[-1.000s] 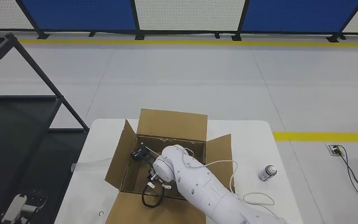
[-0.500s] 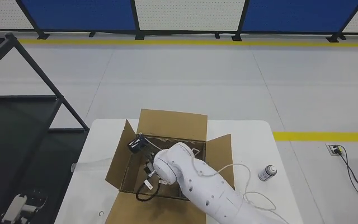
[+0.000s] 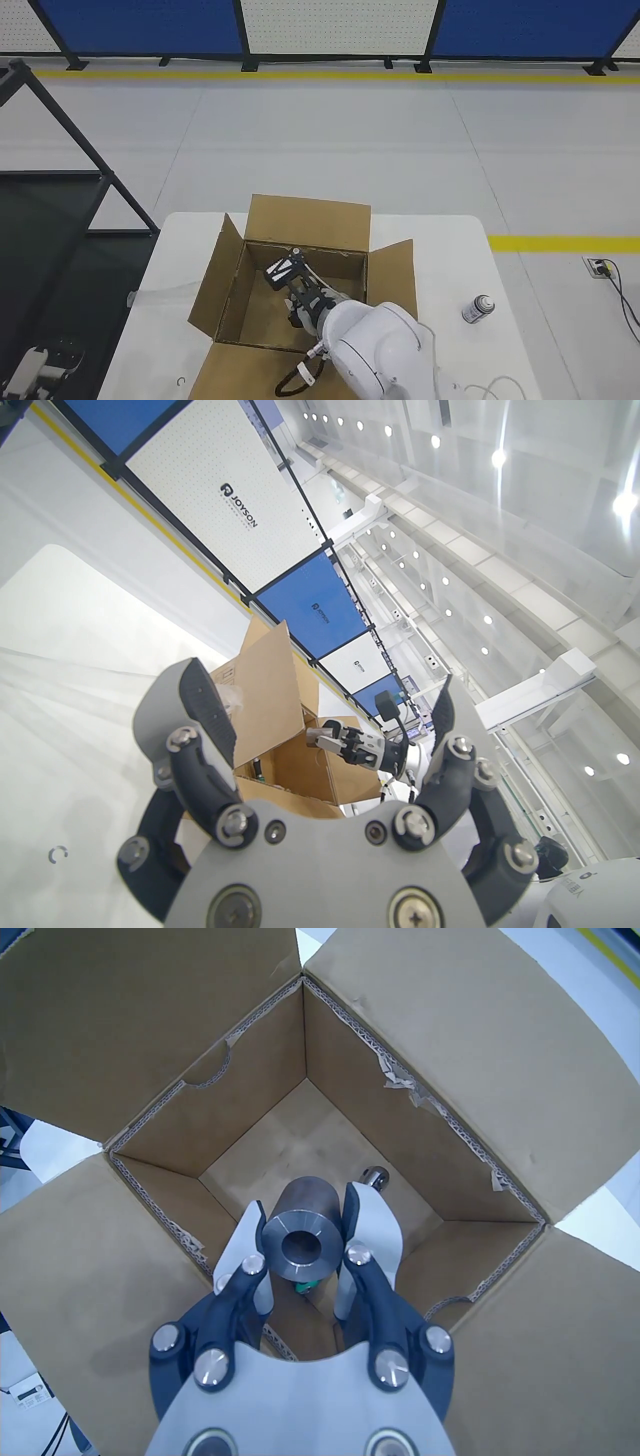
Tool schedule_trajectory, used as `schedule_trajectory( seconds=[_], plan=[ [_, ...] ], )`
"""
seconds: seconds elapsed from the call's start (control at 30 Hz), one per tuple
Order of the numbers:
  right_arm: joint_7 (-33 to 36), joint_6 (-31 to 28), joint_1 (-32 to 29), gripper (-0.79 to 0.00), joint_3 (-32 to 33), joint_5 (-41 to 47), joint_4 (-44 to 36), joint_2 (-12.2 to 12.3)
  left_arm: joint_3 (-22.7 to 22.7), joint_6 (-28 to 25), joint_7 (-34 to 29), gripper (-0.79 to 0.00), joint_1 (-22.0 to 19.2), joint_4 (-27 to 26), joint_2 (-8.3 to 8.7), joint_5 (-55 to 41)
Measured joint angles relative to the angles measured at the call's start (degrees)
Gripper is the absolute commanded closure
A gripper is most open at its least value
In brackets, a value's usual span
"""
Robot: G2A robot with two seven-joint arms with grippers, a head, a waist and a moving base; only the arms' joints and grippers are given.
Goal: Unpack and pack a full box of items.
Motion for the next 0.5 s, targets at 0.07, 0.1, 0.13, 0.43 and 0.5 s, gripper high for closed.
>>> schedule_trajectory(
  seconds=[0.07, 0.1, 0.13, 0.43, 0.5],
  plan=[
    [0.00, 0.00, -0.01, 0.000, 0.00, 0.00, 0.00, 0.00, 0.00, 0.00, 0.00, -0.785, 0.00, 0.00, 0.00, 0.00],
    [0.00, 0.00, -0.02, 0.000, 0.00, 0.00, -0.01, 0.00, 0.00, 0.00, 0.00, -0.785, 0.00, 0.00, 0.00, 0.00],
    [0.00, 0.00, -0.02, 0.000, 0.00, 0.00, -0.01, 0.00, 0.00, 0.00, 0.00, -0.785, 0.00, 0.00, 0.00, 0.00],
    [-3.40, -1.15, -1.88, 0.000, 1.87, -0.46, -4.36, 0.27, 0.00, 0.00, 0.00, -0.785, 0.00, 0.00, 0.00, 0.00],
    [-2.85, -0.76, -2.88, 0.000, 4.19, -1.09, -8.48, 0.58, 0.00, 0.00, 0.00, -0.785, 0.00, 0.00, 0.00, 0.00]
  ],
)
